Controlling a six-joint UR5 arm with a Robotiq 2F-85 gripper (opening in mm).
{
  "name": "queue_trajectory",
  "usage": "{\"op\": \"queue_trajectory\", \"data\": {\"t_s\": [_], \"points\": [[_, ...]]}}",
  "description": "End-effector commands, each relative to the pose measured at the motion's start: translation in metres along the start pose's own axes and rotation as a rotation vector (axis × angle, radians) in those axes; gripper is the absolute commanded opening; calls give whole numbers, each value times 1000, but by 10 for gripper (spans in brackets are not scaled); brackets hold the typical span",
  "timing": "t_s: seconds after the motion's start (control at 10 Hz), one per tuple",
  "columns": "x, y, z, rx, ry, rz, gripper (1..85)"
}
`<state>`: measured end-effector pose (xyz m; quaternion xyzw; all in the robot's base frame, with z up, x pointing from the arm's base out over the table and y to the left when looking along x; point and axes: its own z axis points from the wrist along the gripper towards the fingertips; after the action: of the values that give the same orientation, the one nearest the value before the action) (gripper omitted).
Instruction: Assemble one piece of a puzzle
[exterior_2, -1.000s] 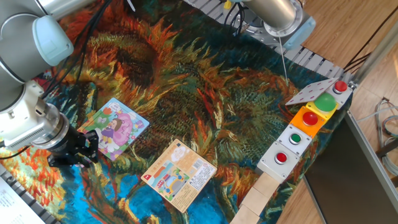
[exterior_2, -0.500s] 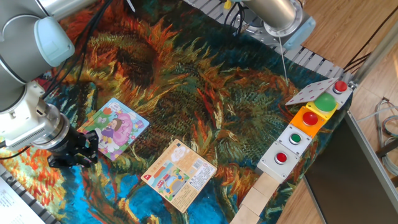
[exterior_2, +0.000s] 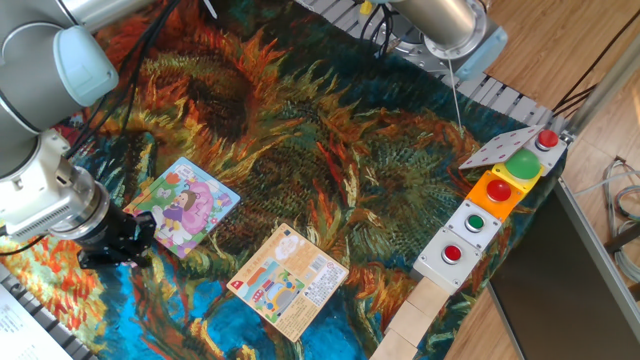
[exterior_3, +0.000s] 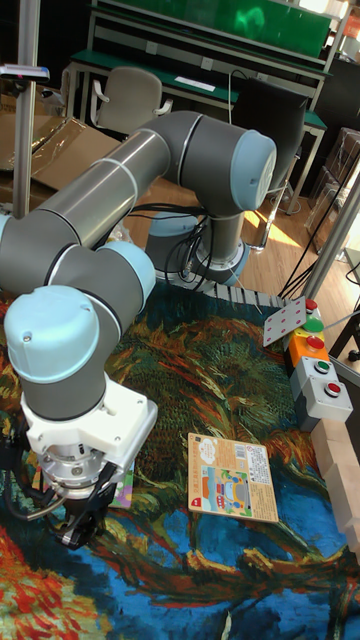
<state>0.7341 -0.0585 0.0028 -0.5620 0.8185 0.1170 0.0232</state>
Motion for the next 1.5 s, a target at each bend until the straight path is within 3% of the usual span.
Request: {"op": "queue_trajectory", "data": {"t_s": [0.0,0.4,0.6,1.0,1.4], "points": [[1,-1,-8,-2,-1,2,57],[0,1,-10,-5,-3,6,47],[-5,1,-8,-4,-13,1,247],[-9,3,-7,-12,-22,6,423],[-4,-3,-5,0,-2,-13,510]]}}
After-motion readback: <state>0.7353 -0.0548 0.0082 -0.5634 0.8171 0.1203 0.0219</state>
